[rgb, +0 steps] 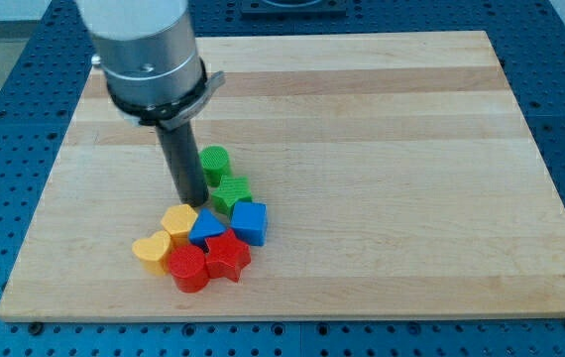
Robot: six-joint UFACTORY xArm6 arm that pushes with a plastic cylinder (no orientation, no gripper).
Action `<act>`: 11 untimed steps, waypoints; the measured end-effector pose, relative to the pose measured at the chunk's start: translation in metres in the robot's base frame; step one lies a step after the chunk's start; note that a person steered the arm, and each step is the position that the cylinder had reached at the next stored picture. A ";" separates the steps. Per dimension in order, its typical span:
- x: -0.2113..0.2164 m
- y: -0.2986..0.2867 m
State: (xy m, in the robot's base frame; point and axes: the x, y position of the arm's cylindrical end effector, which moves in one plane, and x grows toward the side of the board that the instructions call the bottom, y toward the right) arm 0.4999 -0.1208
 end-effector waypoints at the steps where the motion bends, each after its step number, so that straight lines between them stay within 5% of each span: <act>1: 0.023 -0.006; 3: 0.038 -0.001; 5: 0.032 0.111; 11: 0.046 0.111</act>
State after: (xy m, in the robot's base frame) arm 0.5459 -0.0095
